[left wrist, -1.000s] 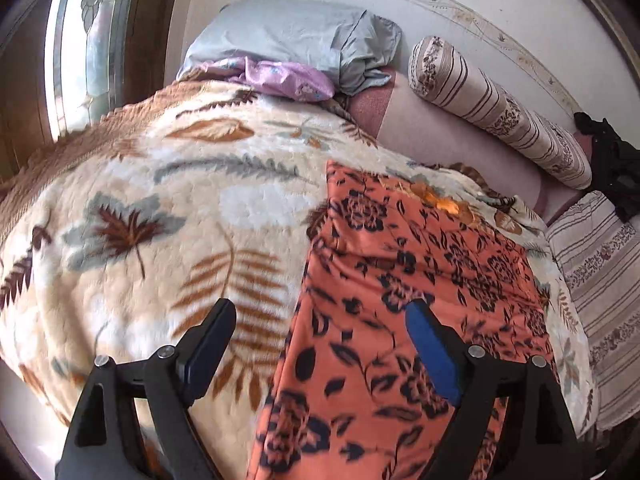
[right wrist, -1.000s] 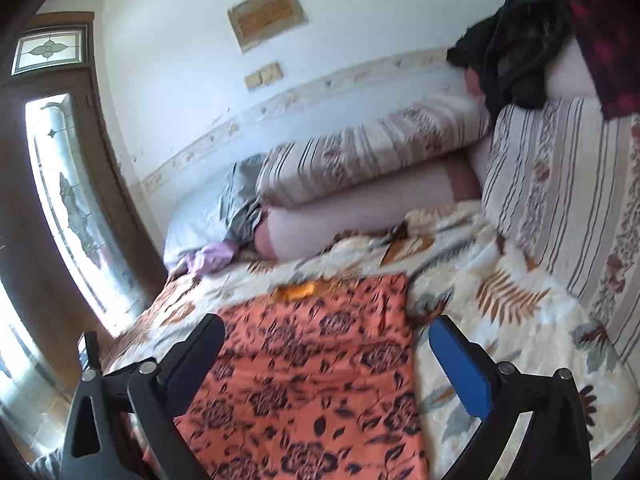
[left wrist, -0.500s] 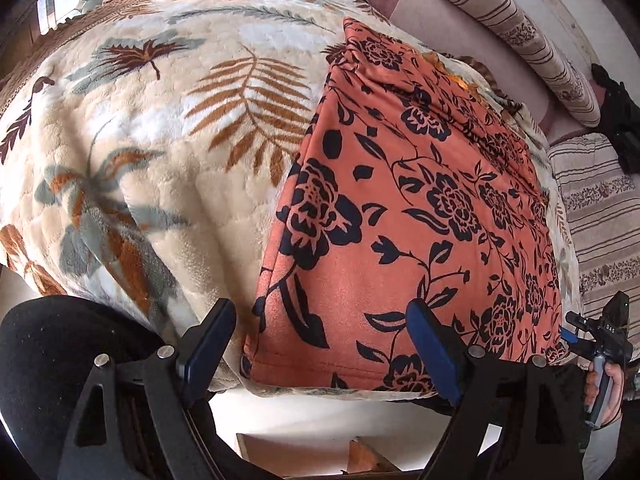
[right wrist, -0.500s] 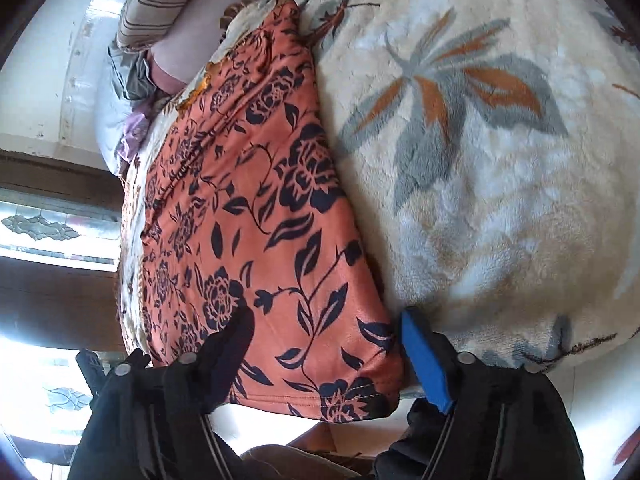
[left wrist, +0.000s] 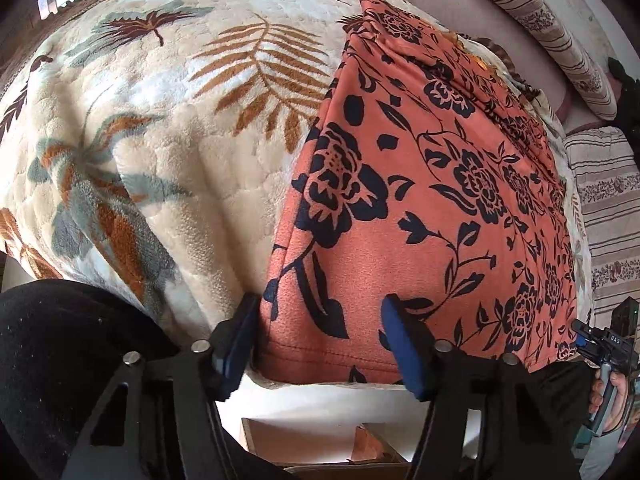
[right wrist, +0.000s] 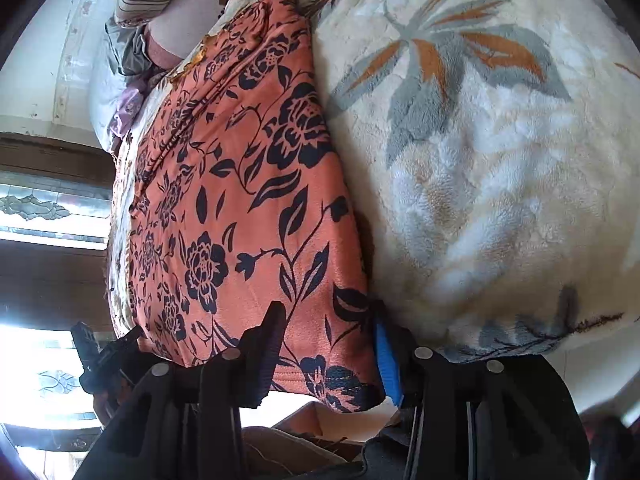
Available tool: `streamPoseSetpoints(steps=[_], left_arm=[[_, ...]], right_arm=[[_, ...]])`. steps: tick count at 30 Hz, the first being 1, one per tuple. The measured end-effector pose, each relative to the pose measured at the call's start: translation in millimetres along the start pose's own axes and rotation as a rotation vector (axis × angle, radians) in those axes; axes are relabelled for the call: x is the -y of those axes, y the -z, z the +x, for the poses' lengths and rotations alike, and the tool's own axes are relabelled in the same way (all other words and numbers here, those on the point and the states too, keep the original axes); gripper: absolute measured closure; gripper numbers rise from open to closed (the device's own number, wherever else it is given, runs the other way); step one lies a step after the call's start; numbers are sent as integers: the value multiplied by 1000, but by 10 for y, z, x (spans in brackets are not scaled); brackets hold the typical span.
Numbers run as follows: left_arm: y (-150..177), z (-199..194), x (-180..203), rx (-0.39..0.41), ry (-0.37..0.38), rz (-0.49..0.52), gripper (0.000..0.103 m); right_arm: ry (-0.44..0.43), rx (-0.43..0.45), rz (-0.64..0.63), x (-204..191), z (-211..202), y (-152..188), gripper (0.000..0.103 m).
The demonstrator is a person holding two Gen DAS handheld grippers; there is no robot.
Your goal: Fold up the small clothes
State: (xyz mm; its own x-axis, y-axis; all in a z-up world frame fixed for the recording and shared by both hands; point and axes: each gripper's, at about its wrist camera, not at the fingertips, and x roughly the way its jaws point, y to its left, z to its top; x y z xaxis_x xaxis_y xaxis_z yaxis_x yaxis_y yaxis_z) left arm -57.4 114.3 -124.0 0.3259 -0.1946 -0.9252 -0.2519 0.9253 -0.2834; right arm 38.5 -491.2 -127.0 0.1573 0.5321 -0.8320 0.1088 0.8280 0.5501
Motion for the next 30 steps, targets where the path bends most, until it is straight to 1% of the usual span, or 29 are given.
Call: streamPoseSetpoints(steps=[1, 2, 3, 4, 5, 6, 7, 8, 10, 11, 12, 13, 14, 15, 16, 17, 18, 19, 20, 21, 22, 23, 24, 25, 26, 27, 28, 30], left_arm=[[8, 6, -5, 0, -26, 13, 68], [9, 7, -16, 0, -33, 22, 82], [8, -5, -28, 0, -8, 26, 96], [8, -33, -31, 7, 5, 26, 96], [14, -80, -21, 27, 2, 29, 96], [21, -139, 1, 48, 5, 35, 96], [20, -218, 25, 72, 22, 39, 96], [14, -318, 47, 100, 48, 42, 96], [-9, -521, 87, 163, 87, 54, 96], [-28, -576, 97, 182, 97, 61, 96], [-48, -579, 91, 189, 102, 65, 96], [-75, -518, 70, 174, 99, 59, 96], [-108, -401, 56, 139, 86, 49, 96], [-115, -266, 27, 97, 63, 41, 96], [-96, -164, 5, 73, 39, 36, 96], [-64, -90, 33, 67, 20, 41, 96], [-47, -66, 55, 69, 13, 52, 96], [-44, -70, 76, 74, 16, 62, 96], [-51, -73, 93, 76, 19, 66, 96], [-71, -62, 103, 73, 23, 63, 96], [-91, -42, 96, 65, 27, 57, 96], [-107, -19, 84, 56, 31, 47, 96], [-115, -8, 74, 52, 37, 40, 96], [-122, -8, 69, 51, 41, 37, 96], [-124, -7, 67, 52, 43, 38, 96], [-127, 1, 74, 52, 44, 39, 96], [-129, 8, 79, 53, 45, 40, 96], [-133, 11, 79, 52, 47, 39, 96]], right_arm=[[3, -2, -7, -11, 4, 1, 56], [-2, -5, -11, -18, 11, 7, 56], [-13, -15, -14, -19, 21, 8, 60], [-11, -21, -17, -27, 33, 4, 68], [5, -27, -26, -47, 45, 8, 79], [18, -27, -35, -71, 53, 18, 82], [16, -23, -39, -85, 39, 19, 82], [-18, -9, -28, -90, 1, 21, 84], [-122, 51, -4, -91, -168, 22, 84], [-157, 80, 7, -90, -257, 18, 84], [-178, 104, 15, -77, -321, 15, 84], [-179, 113, 23, -53, -341, 11, 84], [-163, 104, 34, -25, -313, 2, 84], [-115, 84, 41, 13, -254, -5, 80], [-44, 63, 44, 42, -185, -2, 80], [-6, 35, 50, 57, -114, -7, 80], [-8, 7, 54, 56, -72, -4, 74], [1, 6, 36, 24, -77, 0, 63], [21, 14, 9, -13, -94, 0, 22], [44, 19, -14, -46, -102, 0, 7], [54, 28, -30, -49, -102, -5, 7], [36, 26, -31, -45, -99, -14, 15], [-9, 17, -16, -23, -91, -24, 55], [-44, -4, 7, 12, -59, -31, 81], [-37, -22, 29, 39, -12, -30, 92], [-19, -32, 29, 44, 26, -20, 92], [-19, -46, 33, 50, 53, -22, 92], [-24, -43, 49, 53, 40, -23, 92]])
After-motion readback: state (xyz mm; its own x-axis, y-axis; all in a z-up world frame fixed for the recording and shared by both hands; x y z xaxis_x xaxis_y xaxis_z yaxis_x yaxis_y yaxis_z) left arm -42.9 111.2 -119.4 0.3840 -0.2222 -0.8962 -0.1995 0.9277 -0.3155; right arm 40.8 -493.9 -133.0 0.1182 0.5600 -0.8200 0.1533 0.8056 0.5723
